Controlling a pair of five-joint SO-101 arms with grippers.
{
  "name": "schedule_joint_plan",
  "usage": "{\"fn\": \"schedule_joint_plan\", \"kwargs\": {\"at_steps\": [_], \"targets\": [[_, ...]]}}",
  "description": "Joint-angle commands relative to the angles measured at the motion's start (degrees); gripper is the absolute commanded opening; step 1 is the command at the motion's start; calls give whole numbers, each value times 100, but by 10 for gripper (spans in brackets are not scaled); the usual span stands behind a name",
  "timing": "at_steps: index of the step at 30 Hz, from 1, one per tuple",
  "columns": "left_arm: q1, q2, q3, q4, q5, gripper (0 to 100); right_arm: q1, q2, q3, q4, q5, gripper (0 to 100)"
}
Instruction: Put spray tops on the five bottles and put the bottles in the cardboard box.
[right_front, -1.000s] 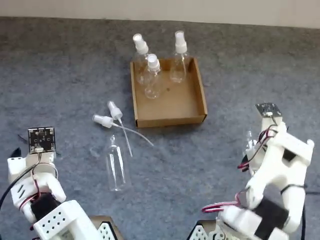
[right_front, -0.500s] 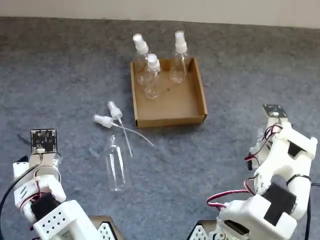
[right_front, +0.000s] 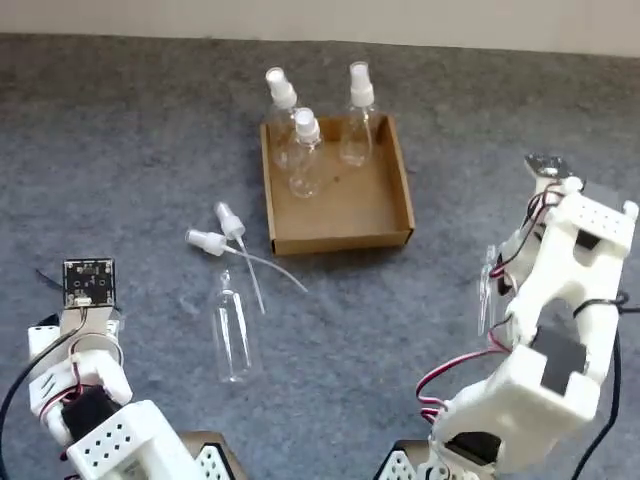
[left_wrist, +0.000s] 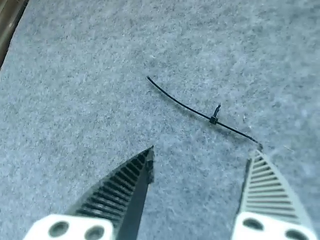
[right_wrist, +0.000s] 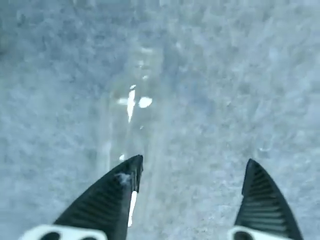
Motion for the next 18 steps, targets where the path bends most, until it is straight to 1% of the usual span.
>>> {"fn": "schedule_joint_plan", "kwargs": {"at_steps": [1,5,9,12,18], "targets": [[-13,-40,154,9,-35,267,-330,435,-866,66,-545,254],[198,-40,154,35,-26,267,-664,734,-1033,48,-914,253],[374,-40,154,35,-18,266,-734,725,-1059,75,-1108,253],[479,-40,154,35,-9,266,-725,716,-1121,444,-1116,253],[541,-40,154,35,-9,266,-1015,-66,-2158,1393,-1125,253]]}}
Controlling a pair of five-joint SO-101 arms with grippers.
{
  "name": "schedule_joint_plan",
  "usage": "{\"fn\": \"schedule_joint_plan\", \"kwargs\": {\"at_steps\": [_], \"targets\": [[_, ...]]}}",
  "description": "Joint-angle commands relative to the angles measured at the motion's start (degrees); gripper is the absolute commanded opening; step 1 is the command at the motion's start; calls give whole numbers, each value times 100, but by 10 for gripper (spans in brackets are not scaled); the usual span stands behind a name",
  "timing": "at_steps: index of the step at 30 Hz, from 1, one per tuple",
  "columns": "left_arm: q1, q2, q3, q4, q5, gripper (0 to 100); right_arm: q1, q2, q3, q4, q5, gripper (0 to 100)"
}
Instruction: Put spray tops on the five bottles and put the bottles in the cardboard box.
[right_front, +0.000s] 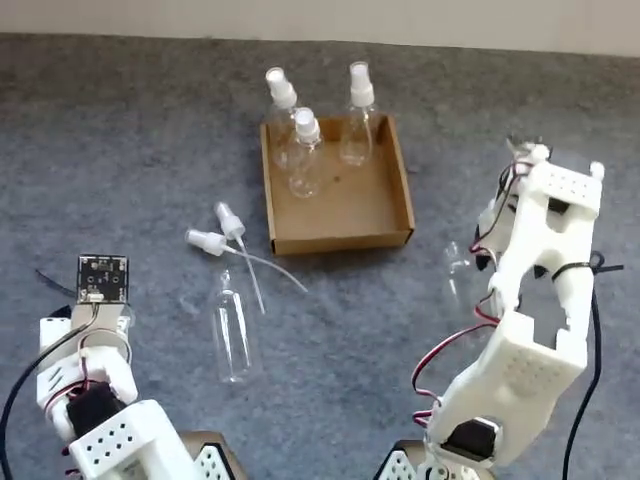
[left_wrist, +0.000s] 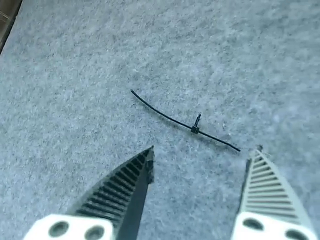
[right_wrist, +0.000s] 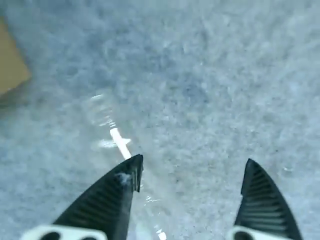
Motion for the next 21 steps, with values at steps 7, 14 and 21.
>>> {"fn": "schedule_joint_plan", "kwargs": {"at_steps": [7,14,21], "targets": [[101,4,145,44,0,266,-840,-1411,593,92,-53,253],[66,4,145,44,-18,266,-840,-1534,2141,-1059,378,253],[66,4,145,44,-18,266,-655,-1033,2141,-1552,545,253]]}}
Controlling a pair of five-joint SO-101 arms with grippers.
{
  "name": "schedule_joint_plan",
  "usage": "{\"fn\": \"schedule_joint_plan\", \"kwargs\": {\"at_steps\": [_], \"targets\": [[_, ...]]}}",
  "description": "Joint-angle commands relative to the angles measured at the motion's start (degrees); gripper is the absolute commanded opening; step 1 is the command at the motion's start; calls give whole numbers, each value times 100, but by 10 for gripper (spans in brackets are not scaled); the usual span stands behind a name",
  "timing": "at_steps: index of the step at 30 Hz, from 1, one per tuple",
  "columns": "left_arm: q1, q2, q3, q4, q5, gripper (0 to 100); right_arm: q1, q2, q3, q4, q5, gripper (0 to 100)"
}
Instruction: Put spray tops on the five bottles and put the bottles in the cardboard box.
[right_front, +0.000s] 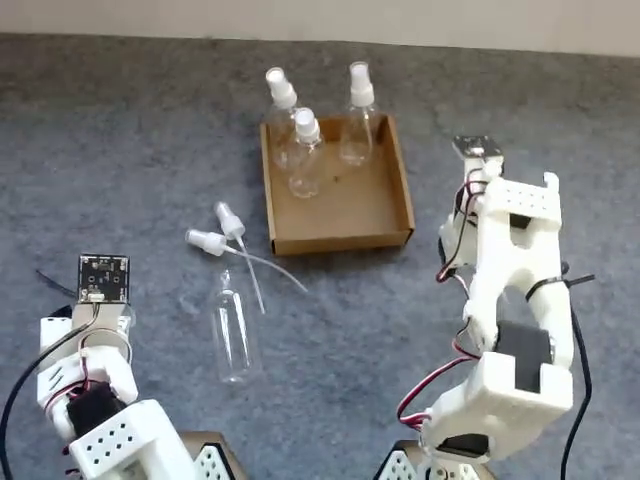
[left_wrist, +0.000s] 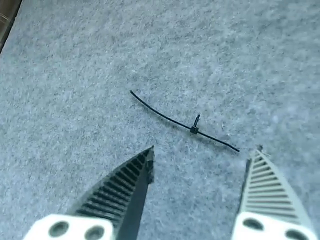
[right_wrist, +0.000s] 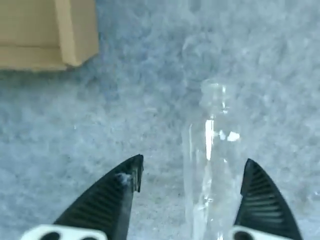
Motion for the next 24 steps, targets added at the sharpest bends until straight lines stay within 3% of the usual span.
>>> {"fn": "schedule_joint_plan", "kwargs": {"at_steps": [1,8,14,24], "targets": [[66,4,145,44,-18,266,110,145,-40,-251,229,253],[84,-40,145,229,-18,266,110,312,-40,-585,255,252],[84,-40,145,255,-18,266,101,312,-4,-602,545,149],[66,-40,145,281,-18,266,356,321,198,-602,659,115]]}}
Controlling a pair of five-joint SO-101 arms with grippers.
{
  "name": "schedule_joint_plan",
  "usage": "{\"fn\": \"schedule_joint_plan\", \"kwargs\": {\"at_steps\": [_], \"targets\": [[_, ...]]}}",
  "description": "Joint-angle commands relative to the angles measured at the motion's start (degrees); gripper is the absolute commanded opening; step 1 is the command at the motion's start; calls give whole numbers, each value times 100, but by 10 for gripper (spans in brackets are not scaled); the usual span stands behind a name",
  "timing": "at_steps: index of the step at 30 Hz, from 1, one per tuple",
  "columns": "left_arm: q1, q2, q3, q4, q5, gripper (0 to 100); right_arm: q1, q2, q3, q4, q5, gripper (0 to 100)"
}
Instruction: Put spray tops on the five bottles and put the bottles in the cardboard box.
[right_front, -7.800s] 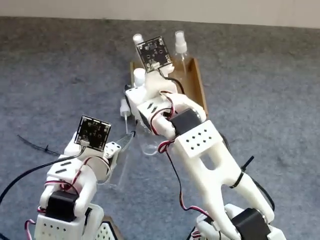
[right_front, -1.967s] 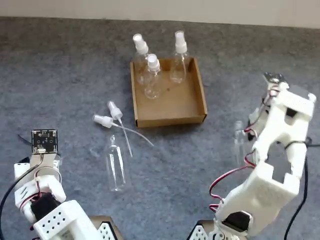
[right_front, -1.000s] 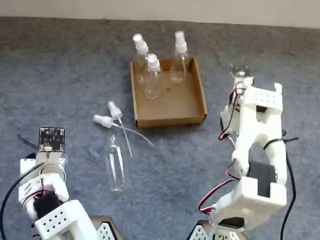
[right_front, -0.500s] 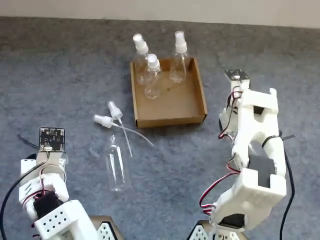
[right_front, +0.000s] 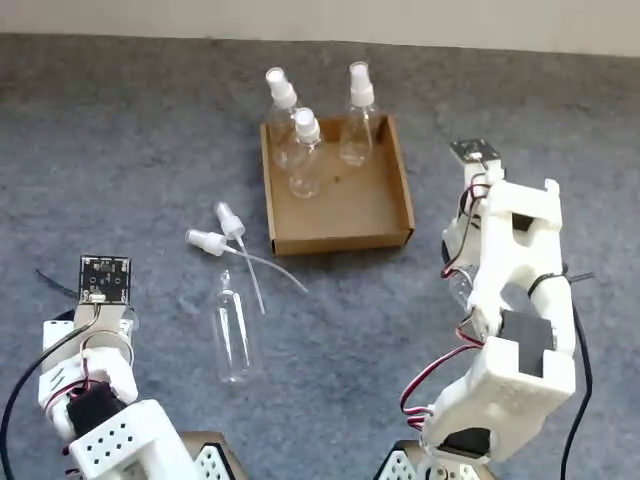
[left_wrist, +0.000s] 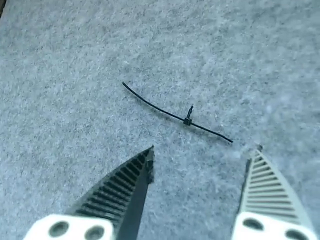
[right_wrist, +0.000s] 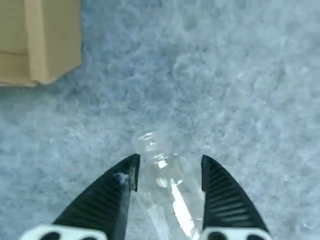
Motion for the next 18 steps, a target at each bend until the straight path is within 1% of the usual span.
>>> {"fn": "schedule_joint_plan", "kwargs": {"at_steps": [1,4,6,9,13,16,18], "targets": [[66,-31,145,53,-18,266,180,-57,242,-66,105,124],[75,-31,145,53,-18,266,198,-66,462,-66,466,166],[75,-31,145,53,-18,266,198,-66,549,-66,519,184],[66,-31,145,53,-18,266,207,-92,585,-48,677,188],[57,-31,145,53,-18,266,312,-110,558,-4,695,188],[57,-31,145,53,-18,266,470,-110,541,330,738,188],[66,-31,145,53,-18,266,541,-110,541,549,941,188]]}}
